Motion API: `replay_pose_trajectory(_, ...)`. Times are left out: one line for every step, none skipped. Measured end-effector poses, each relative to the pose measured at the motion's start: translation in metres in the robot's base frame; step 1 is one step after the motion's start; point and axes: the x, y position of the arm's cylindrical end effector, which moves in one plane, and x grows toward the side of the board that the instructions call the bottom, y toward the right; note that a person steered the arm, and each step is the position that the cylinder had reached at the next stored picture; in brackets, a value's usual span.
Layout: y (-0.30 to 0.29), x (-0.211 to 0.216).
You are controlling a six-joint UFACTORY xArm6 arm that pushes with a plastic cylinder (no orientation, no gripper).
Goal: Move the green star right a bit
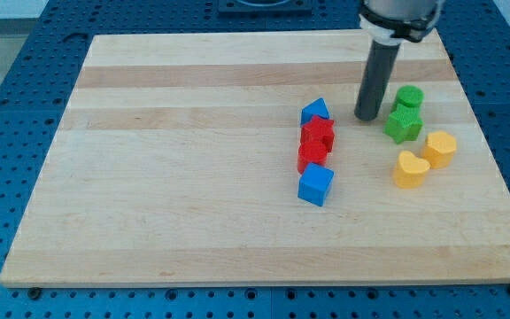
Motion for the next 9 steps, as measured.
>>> replay_pose_trajectory(-0.003, -0.005)
replay_pose_trajectory(-0.003, 0.007)
replay_pose_trajectory(-0.003, 0.02)
replay_pose_trajectory(-0.003, 0.03)
replay_pose_trajectory(0.001, 0.05)
replay_pose_trajectory(0.004, 0.054)
replay_pose_trajectory(0.018, 0.054)
replay_pose_trajectory(0.018, 0.054)
replay_pose_trajectory(0.022, 0.054)
